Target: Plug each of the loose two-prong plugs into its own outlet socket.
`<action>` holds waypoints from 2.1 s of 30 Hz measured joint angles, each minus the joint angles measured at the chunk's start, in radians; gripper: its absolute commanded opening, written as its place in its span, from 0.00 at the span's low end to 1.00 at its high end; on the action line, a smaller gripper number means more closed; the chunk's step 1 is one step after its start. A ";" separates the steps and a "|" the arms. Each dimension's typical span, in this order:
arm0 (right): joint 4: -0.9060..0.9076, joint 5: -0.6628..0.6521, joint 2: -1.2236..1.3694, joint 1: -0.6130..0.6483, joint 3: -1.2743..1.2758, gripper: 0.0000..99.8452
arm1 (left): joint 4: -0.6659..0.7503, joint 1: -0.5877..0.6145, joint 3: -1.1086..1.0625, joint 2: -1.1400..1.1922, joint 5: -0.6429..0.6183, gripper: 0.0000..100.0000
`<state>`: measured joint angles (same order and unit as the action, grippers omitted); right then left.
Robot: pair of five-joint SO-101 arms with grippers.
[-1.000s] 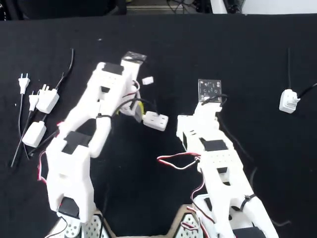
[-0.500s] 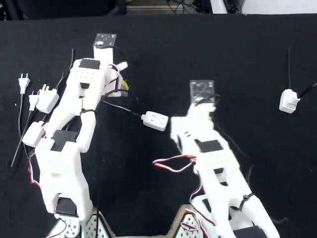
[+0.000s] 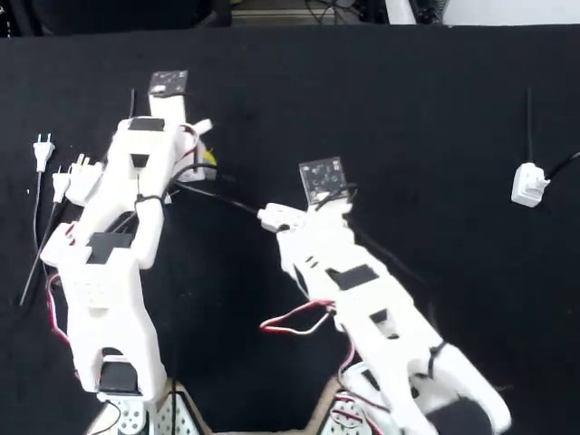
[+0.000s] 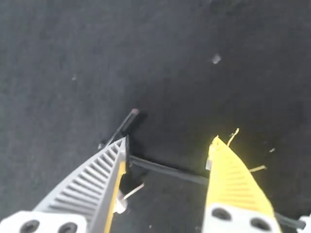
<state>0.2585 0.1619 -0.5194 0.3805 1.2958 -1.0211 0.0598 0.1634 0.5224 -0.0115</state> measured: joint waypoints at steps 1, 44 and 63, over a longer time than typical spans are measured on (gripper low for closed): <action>0.000 0.000 0.034 0.000 -0.014 0.22 | -0.014 0.005 0.000 0.000 0.000 0.27; 0.206 0.000 -0.052 -0.107 -0.143 0.22 | -0.431 0.247 -0.167 -0.245 0.881 0.27; 0.206 0.000 -0.052 -0.107 -0.143 0.23 | -0.276 0.215 -0.170 -0.180 0.727 0.07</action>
<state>0.4641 0.1619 -0.5715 0.2731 1.1531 -1.2973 0.2746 -0.0069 0.3429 0.7158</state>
